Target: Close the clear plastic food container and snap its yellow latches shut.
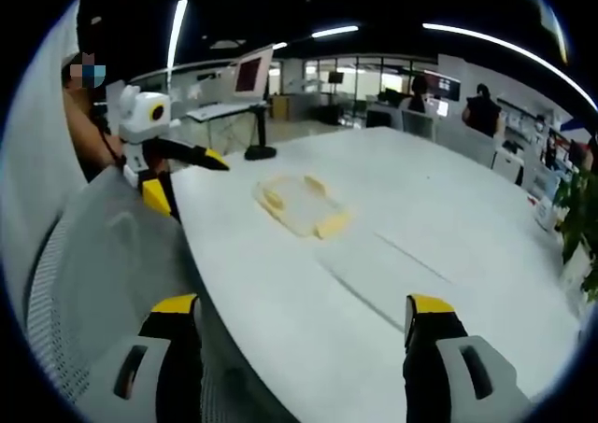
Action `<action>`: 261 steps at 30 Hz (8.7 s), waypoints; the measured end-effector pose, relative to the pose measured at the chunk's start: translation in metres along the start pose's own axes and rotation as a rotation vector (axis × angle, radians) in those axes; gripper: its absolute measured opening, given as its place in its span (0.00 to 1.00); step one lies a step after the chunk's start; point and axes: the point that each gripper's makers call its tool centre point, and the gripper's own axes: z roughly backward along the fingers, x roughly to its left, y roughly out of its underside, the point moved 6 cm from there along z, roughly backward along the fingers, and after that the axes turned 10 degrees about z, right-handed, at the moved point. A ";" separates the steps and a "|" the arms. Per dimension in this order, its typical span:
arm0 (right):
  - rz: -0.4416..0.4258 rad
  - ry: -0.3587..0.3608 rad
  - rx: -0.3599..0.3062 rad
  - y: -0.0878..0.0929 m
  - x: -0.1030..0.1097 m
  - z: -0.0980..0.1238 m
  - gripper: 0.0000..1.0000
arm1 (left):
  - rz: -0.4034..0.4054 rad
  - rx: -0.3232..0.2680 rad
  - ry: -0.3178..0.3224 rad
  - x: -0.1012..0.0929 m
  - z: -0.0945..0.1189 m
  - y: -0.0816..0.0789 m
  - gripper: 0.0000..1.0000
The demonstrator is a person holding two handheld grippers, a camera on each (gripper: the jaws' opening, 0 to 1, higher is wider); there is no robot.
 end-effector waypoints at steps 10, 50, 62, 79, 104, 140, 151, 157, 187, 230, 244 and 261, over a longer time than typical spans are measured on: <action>0.044 -0.017 0.022 -0.009 -0.004 -0.008 0.88 | -0.019 0.007 0.024 0.002 -0.003 -0.003 0.87; 0.155 -0.095 0.045 -0.032 -0.019 -0.064 0.77 | -0.105 0.123 0.072 0.047 -0.013 0.000 0.78; 0.199 -0.106 0.058 -0.038 -0.023 -0.078 0.76 | -0.130 0.151 0.076 0.058 -0.019 0.001 0.77; 0.280 -0.151 0.067 -0.054 -0.033 -0.094 0.74 | -0.158 0.182 0.064 0.080 -0.016 -0.003 0.75; 0.349 -0.224 0.124 -0.057 -0.040 -0.121 0.72 | -0.212 0.264 0.058 0.108 -0.021 -0.003 0.73; 0.405 -0.321 0.178 -0.059 -0.048 -0.159 0.66 | -0.326 0.389 0.071 0.147 -0.027 -0.005 0.68; 0.432 -0.366 0.204 -0.060 -0.046 -0.169 0.64 | -0.334 0.420 0.071 0.161 -0.031 -0.005 0.67; 0.439 -0.380 0.219 -0.060 -0.047 -0.175 0.64 | -0.344 0.433 0.075 0.166 -0.033 -0.007 0.66; 0.515 -0.440 0.321 -0.052 -0.055 -0.201 0.59 | -0.528 0.564 0.141 0.183 -0.054 -0.011 0.63; 0.480 -0.526 0.376 -0.040 -0.056 -0.207 0.40 | -0.542 0.674 0.306 0.184 -0.074 -0.006 0.48; 0.486 -0.541 0.363 -0.040 -0.057 -0.207 0.40 | -0.552 0.695 0.286 0.181 -0.075 -0.006 0.40; 0.484 -0.540 0.404 -0.043 -0.056 -0.209 0.38 | -0.548 0.725 0.220 0.178 -0.070 -0.007 0.39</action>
